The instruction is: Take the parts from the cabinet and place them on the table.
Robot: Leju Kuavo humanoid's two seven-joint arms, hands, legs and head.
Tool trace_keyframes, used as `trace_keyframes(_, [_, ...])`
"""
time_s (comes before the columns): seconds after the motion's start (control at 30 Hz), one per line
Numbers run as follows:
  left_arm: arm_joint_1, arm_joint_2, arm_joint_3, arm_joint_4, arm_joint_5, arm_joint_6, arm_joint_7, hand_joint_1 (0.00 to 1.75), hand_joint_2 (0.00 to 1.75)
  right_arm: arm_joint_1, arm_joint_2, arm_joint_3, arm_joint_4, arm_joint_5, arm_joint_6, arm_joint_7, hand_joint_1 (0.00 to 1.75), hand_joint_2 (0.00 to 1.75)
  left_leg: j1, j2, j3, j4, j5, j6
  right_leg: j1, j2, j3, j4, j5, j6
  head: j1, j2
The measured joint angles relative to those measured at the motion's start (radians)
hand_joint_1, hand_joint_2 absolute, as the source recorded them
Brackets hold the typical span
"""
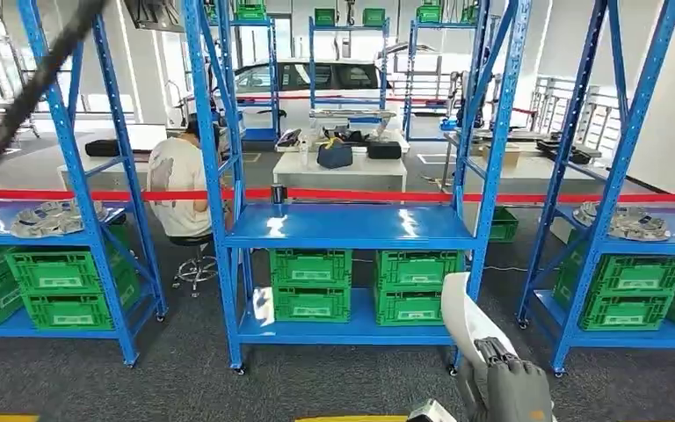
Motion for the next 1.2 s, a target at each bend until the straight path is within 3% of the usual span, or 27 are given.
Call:
trace_keyframes(0.03, [0.001,0.000,0.000,0.000,0.000,-0.001,-0.003,0.00,1.75,0.004,-0.002,0.000,0.000,0.000,0.000,0.000,1.75,1.75,-0.002,0.001,-0.013,0.004,0.011,0.001,0.002,0.000,-0.006,0.052,0.006,0.000,0.000,0.000])
trace_keyframes(0.07, [0.002,0.000,0.000,0.000,0.000,-0.002,-0.002,0.00,1.75,0.007,-0.004,-0.001,0.000,0.000,0.000,0.000,1.75,1.75,-0.003,0.002,-0.029,0.009,0.021,0.000,0.004,0.001,0.009,0.057,0.039,-0.003,0.000,0.000])
trace_keyframes(0.1, [0.003,-0.001,0.000,0.000,0.000,-0.002,-0.003,0.00,1.75,0.009,-0.004,-0.001,0.000,0.000,0.000,0.000,1.75,1.75,-0.003,0.003,-0.045,0.015,0.028,-0.002,0.006,0.001,0.045,0.021,0.080,-0.006,0.001,0.000])
trace_keyframes(0.13, [0.004,-0.001,0.000,0.000,0.000,-0.002,-0.003,0.00,1.75,0.009,-0.005,-0.002,-0.001,0.000,0.000,0.000,1.75,1.75,-0.003,0.003,-0.057,0.022,0.033,-0.004,0.009,0.000,0.102,-0.052,0.102,-0.010,0.001,0.000])
trace_keyframes(0.17, [0.004,-0.002,0.000,0.000,0.000,-0.002,-0.003,0.00,1.75,0.009,-0.006,-0.002,-0.003,0.000,0.000,0.000,1.75,1.75,-0.003,0.003,-0.065,0.029,0.036,-0.007,0.011,0.000,0.170,-0.143,0.103,-0.015,0.001,0.000])
trace_keyframes(0.2, [0.004,-0.002,0.000,0.000,0.000,-0.002,-0.003,0.00,1.75,0.007,-0.008,-0.003,-0.007,0.000,0.000,-0.001,1.75,1.75,-0.007,0.003,-0.075,0.039,0.038,-0.012,0.017,0.000,0.230,-0.234,0.063,-0.026,0.001,0.000])
trace_keyframes(0.3, [0.003,-0.002,0.000,0.000,0.000,-0.002,-0.003,0.00,1.75,0.010,-0.010,-0.004,-0.011,0.000,-0.001,-0.001,1.75,1.75,-0.007,0.003,-0.082,0.041,0.047,-0.026,0.017,0.000,0.226,-0.255,0.059,-0.039,-0.001,0.000])
trace_keyframes(0.33, [0.004,-0.002,0.000,0.000,0.000,-0.002,-0.003,0.00,1.75,0.009,-0.010,-0.004,-0.011,0.000,-0.002,-0.001,1.75,1.75,-0.010,0.004,-0.086,0.041,0.027,-0.005,0.017,0.000,0.224,-0.257,0.060,-0.035,0.000,0.000])
trace_keyframes(0.37, [0.004,-0.001,0.000,0.000,0.000,-0.002,-0.003,0.00,1.75,0.010,-0.010,-0.004,-0.011,0.000,-0.002,-0.001,1.75,1.75,-0.011,0.003,-0.088,0.040,0.026,-0.002,0.018,0.000,0.224,-0.257,0.063,-0.039,0.000,0.000])
trace_keyframes(0.4, [0.004,-0.002,0.000,0.000,0.000,-0.002,-0.004,0.00,1.75,0.010,-0.010,-0.004,-0.011,0.000,-0.002,-0.001,1.75,1.75,-0.010,0.003,-0.087,0.038,0.030,-0.008,0.019,0.000,0.224,-0.257,0.063,-0.040,0.000,0.000])
trace_keyframes(0.43, [0.004,-0.002,0.000,0.000,0.000,-0.002,-0.005,0.00,1.75,0.011,-0.010,-0.004,-0.011,0.002,-0.002,-0.003,1.75,1.75,-0.009,0.003,-0.085,0.033,0.043,-0.015,0.020,0.000,0.223,-0.257,0.068,-0.047,0.000,0.000])
trace_keyframes(0.57, [0.011,0.000,0.000,0.000,-0.001,0.004,-0.008,0.00,1.75,0.020,-0.010,-0.003,-0.011,0.008,-0.003,-0.004,1.75,1.75,-0.010,0.003,-0.086,0.030,0.062,-0.010,0.019,0.000,0.220,-0.256,0.075,-0.045,0.000,0.000])
trace_keyframes(0.7, [0.024,0.004,0.001,0.000,0.009,0.010,-0.018,0.00,1.75,0.018,-0.009,0.000,-0.011,0.011,-0.002,-0.014,1.75,1.75,-0.012,0.000,-0.088,0.033,0.068,-0.013,0.018,-0.001,0.215,-0.255,0.077,-0.043,0.000,0.000])
trace_keyframes(0.8, [0.031,0.005,0.001,0.000,0.009,0.013,-0.023,0.00,1.75,0.005,-0.009,0.007,-0.011,0.007,0.001,-0.016,1.75,1.75,-0.016,-0.005,-0.091,0.028,0.068,-0.008,0.016,-0.009,0.217,-0.263,0.078,-0.035,0.000,0.000])
trace_keyframes(0.83, [0.032,0.005,0.001,0.000,0.009,0.014,-0.024,0.00,1.75,-0.001,-0.009,0.008,-0.011,0.007,0.001,-0.016,1.75,1.75,0.002,-0.009,-0.080,0.005,0.081,-0.004,0.016,-0.011,0.219,-0.259,0.072,-0.029,0.000,0.000])
trace_keyframes(0.87, [0.032,0.005,0.001,0.000,0.009,0.016,-0.026,0.00,1.75,-0.007,-0.009,0.011,-0.009,0.006,0.002,-0.016,1.75,1.75,-0.001,-0.015,-0.078,-0.003,0.085,-0.004,0.016,-0.006,0.210,-0.237,0.053,-0.024,0.000,0.000])
trace_keyframes(0.9, [0.033,0.005,0.001,0.000,0.006,0.017,-0.026,0.00,1.75,-0.016,-0.009,0.015,-0.007,0.006,0.003,-0.016,1.75,1.75,0.000,-0.018,-0.080,-0.003,0.088,0.002,0.015,-0.004,0.184,-0.183,0.014,-0.021,0.001,0.000])
trace_keyframes(0.97, [0.034,0.006,0.001,0.000,0.005,0.018,-0.023,0.00,1.75,-0.028,-0.008,0.025,0.000,0.000,0.013,-0.016,1.75,1.75,-0.001,-0.029,-0.090,0.001,0.089,0.002,0.011,-0.003,0.108,-0.022,-0.065,-0.016,0.002,0.000])
trace_keyframes(1.0, [0.035,0.007,0.001,0.000,0.006,0.020,-0.023,0.00,1.75,-0.033,-0.007,0.032,0.004,-0.002,0.024,-0.016,1.75,1.75,0.000,-0.036,-0.096,0.005,0.090,0.000,0.010,-0.003,0.081,0.033,-0.081,-0.014,0.002,0.000])
trace_keyframes(1.03, [0.036,0.008,0.001,0.000,0.006,0.022,-0.023,0.00,1.75,-0.041,-0.005,0.036,0.010,-0.002,0.031,-0.016,1.75,1.75,0.001,-0.047,-0.103,0.011,0.092,-0.002,0.008,-0.003,0.080,0.035,-0.067,-0.012,0.002,0.000])
trace_keyframes(1.07, [0.037,0.008,0.001,0.000,0.006,0.023,-0.023,0.00,1.75,-0.051,-0.001,0.041,0.015,-0.003,0.037,-0.016,1.75,1.75,0.002,-0.055,-0.109,0.018,0.093,-0.005,0.006,-0.002,0.099,-0.005,-0.038,-0.012,0.002,0.000])
trace_keyframes(1.13, [0.038,0.008,0.001,0.001,0.000,0.025,-0.023,0.00,1.75,-0.074,0.004,0.052,0.021,-0.003,0.042,-0.016,1.75,1.75,0.004,-0.076,-0.125,0.036,0.095,-0.012,0.000,0.018,0.190,-0.175,0.040,-0.012,0.002,0.000])
trace_keyframes(1.17, [0.037,0.008,0.001,0.000,0.000,0.026,-0.023,0.00,1.75,-0.084,0.005,0.056,0.024,-0.003,0.042,-0.017,1.75,1.75,0.007,-0.085,-0.133,0.045,0.097,-0.017,0.000,0.061,0.213,-0.223,0.038,-0.014,0.002,0.000])
trace_keyframes(1.2, [0.037,0.008,0.001,0.000,0.000,0.026,-0.022,0.00,1.75,-0.086,0.009,0.060,0.027,-0.003,0.043,-0.017,1.75,1.75,-0.001,-0.099,-0.139,0.055,0.095,-0.027,0.006,0.075,0.207,-0.233,0.043,-0.025,0.002,0.000])
